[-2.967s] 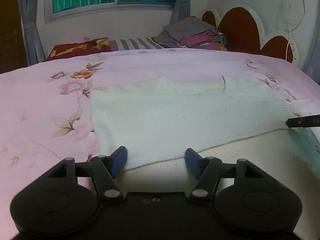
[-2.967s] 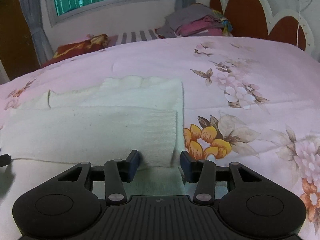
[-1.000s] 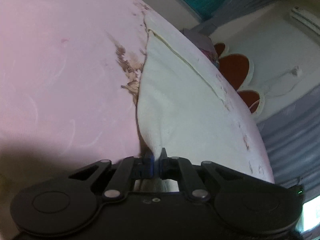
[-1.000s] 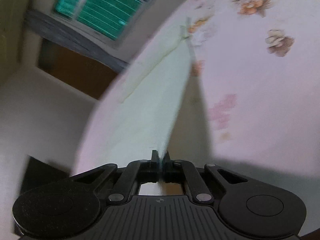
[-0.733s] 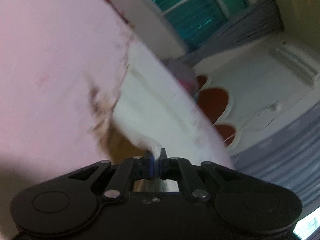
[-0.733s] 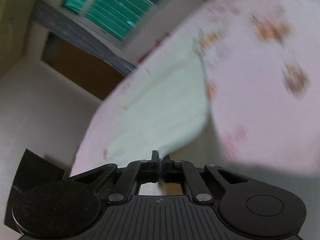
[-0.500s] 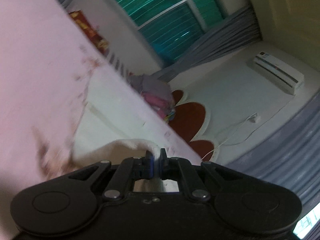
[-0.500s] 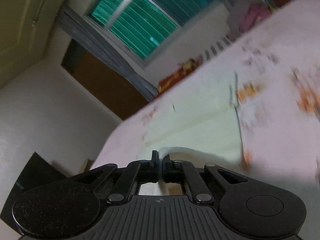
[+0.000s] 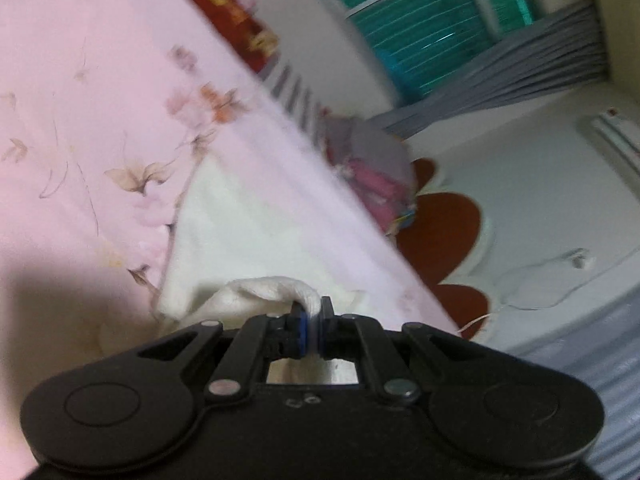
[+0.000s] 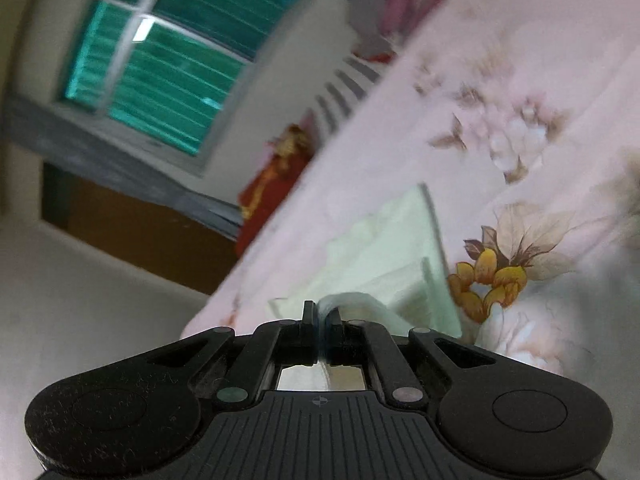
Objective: Fold small clothes
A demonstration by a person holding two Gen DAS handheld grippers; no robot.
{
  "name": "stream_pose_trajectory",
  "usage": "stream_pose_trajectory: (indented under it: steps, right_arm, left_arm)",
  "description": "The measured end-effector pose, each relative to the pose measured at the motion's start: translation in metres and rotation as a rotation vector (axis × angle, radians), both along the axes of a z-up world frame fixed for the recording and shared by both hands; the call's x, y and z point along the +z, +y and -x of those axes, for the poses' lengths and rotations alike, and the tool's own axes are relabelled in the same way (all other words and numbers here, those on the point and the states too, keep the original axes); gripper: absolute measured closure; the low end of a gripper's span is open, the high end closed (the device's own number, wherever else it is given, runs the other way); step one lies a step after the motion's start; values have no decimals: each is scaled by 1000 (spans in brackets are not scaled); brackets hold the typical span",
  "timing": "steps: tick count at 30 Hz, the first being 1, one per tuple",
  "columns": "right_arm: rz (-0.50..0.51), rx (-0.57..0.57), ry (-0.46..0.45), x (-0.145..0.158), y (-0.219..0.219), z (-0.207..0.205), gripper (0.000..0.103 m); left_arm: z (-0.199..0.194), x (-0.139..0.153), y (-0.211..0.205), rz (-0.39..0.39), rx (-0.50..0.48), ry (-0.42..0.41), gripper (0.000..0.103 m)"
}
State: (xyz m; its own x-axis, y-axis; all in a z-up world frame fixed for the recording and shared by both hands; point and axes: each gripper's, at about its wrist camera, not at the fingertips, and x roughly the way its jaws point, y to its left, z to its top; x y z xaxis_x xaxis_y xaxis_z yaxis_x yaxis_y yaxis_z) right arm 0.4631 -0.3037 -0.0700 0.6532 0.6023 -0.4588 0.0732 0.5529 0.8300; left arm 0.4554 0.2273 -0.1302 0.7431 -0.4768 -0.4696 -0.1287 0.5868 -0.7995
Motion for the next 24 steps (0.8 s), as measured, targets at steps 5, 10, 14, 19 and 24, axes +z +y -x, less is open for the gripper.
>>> stream_pose_trajectory:
  steps: [5, 10, 14, 19, 24]
  right_arm:
    - [-24, -1, 84, -38, 0, -34, 100]
    - [-38, -12, 70, -49, -5, -58, 47]
    - [-33, -85, 15, -48, -8, -72, 19]
    - [11, -123, -51, -37, -13, -69, 19]
    - [340, 32, -163, -15, 1, -45, 20]
  left_arm:
    - [-30, -25, 14, 77, 5, 8, 87]
    - [-52, -34, 21, 131, 16, -17, 56]
    - [-66, -30, 26, 127, 60, -70, 41]
    - [-67, -15, 37, 15, 50, -89, 37]
    - [-45, 10, 25, -286, -104, -118, 53]
